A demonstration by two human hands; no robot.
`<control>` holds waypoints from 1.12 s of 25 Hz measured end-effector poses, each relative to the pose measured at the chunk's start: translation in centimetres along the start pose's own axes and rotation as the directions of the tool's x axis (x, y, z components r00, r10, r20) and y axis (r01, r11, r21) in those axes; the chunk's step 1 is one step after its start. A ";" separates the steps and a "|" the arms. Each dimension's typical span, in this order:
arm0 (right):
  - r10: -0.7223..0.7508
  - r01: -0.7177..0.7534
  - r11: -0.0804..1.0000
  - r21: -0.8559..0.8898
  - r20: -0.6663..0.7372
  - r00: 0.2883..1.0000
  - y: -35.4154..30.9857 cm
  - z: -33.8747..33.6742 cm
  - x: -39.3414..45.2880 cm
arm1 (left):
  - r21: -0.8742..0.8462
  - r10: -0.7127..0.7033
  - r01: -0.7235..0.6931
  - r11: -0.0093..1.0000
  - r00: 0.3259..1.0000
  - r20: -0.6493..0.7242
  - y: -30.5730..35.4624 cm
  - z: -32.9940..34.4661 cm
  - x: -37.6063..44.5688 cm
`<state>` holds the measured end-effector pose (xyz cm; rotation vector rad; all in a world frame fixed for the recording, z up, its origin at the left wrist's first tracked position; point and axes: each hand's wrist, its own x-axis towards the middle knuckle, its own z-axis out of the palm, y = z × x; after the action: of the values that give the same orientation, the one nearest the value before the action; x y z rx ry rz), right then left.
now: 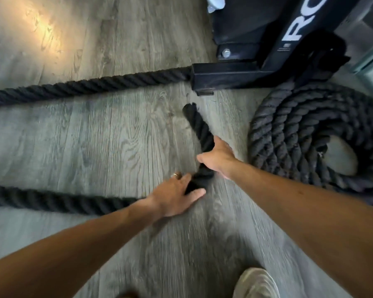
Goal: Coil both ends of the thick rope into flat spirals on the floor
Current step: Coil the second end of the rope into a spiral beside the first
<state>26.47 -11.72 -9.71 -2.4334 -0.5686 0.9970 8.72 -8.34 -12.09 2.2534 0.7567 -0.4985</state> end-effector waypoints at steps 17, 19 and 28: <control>-0.055 0.071 0.949 -0.309 0.061 0.997 13.9 2.7 -15.1 | 0.298 0.071 0.034 0.954 0.939 -0.335 -0.7 2.9 -5.4; -0.001 0.045 0.958 -0.283 0.154 0.988 14.2 2.4 -15.0 | 0.246 0.040 0.046 0.968 0.942 -0.333 -0.5 2.1 -4.8; -0.436 0.492 0.743 -0.454 0.229 0.870 8.5 0.2 -6.9 | -0.308 -0.265 0.168 0.937 0.914 -0.308 0.8 4.8 -8.0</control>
<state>23.55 -22.18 -10.67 -2.4471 -1.5638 0.8333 2.56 -15.32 -10.66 2.0235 1.1908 -0.0829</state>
